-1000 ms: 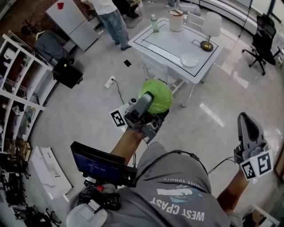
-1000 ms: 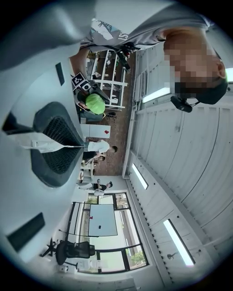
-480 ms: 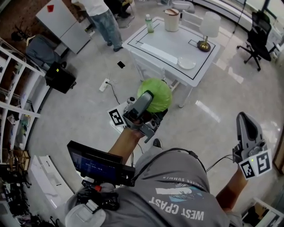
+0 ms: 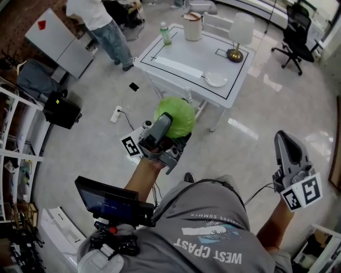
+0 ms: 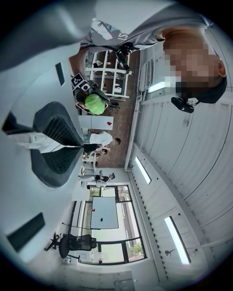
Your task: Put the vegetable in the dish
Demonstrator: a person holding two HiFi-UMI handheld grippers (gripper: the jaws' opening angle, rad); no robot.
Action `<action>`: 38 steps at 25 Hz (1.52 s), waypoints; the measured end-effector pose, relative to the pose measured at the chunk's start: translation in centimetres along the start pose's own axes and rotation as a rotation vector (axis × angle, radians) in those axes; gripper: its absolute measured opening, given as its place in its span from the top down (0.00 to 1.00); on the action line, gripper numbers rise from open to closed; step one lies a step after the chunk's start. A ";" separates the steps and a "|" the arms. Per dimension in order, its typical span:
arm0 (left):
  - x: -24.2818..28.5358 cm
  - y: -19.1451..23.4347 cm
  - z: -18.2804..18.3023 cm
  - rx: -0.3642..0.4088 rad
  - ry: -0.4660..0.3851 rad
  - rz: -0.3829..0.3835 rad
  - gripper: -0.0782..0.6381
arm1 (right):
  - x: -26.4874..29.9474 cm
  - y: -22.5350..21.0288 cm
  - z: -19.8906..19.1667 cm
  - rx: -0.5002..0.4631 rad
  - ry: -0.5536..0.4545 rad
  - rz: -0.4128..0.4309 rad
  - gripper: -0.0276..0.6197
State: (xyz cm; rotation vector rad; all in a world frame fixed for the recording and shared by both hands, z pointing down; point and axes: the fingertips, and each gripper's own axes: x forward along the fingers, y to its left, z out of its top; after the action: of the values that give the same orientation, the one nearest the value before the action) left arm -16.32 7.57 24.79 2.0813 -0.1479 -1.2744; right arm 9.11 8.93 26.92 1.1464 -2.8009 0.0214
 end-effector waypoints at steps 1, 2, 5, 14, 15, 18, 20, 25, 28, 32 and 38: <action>0.1 0.3 0.2 -0.002 -0.002 0.003 0.43 | 0.2 -0.3 -0.1 0.002 0.006 0.000 0.94; 0.3 0.7 0.4 -0.002 -0.005 0.005 0.42 | 0.5 -0.7 -0.1 0.004 0.011 -0.001 0.94; 1.2 1.8 0.8 0.009 -0.011 0.014 0.43 | 1.2 -2.4 0.1 0.007 0.014 0.005 0.94; 4.6 4.9 1.0 0.080 -0.034 0.045 0.42 | 4.1 -8.2 0.6 0.000 -0.011 0.084 0.94; 4.9 5.4 0.9 0.085 -0.043 0.050 0.42 | 4.3 -9.0 0.7 -0.001 -0.013 0.091 0.94; 5.9 7.0 0.3 0.095 -0.054 0.070 0.43 | 4.6 -11.0 0.5 0.004 -0.015 0.112 0.94; 6.6 7.9 -0.2 0.104 -0.052 0.080 0.43 | 4.6 -12.2 0.2 0.008 -0.016 0.124 0.94; 7.8 10.0 -1.0 0.115 -0.060 0.089 0.42 | 4.9 -15.2 -1.1 0.015 -0.007 0.128 0.94; 8.1 10.8 -0.7 0.105 -0.051 0.098 0.43 | 5.6 -15.7 -1.6 0.032 0.005 0.128 0.94; 8.4 12.1 1.1 0.092 -0.035 0.092 0.42 | 7.5 -16.1 -1.6 0.032 0.016 0.108 0.94; 9.4 13.6 4.6 0.056 0.005 0.070 0.42 | 10.0 -15.5 0.3 0.031 0.010 0.060 0.94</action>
State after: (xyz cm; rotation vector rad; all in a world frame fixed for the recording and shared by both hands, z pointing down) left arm -12.01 -8.97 24.65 2.1078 -0.2544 -1.2365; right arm 12.81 -9.16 27.26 1.0655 -2.8353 0.0756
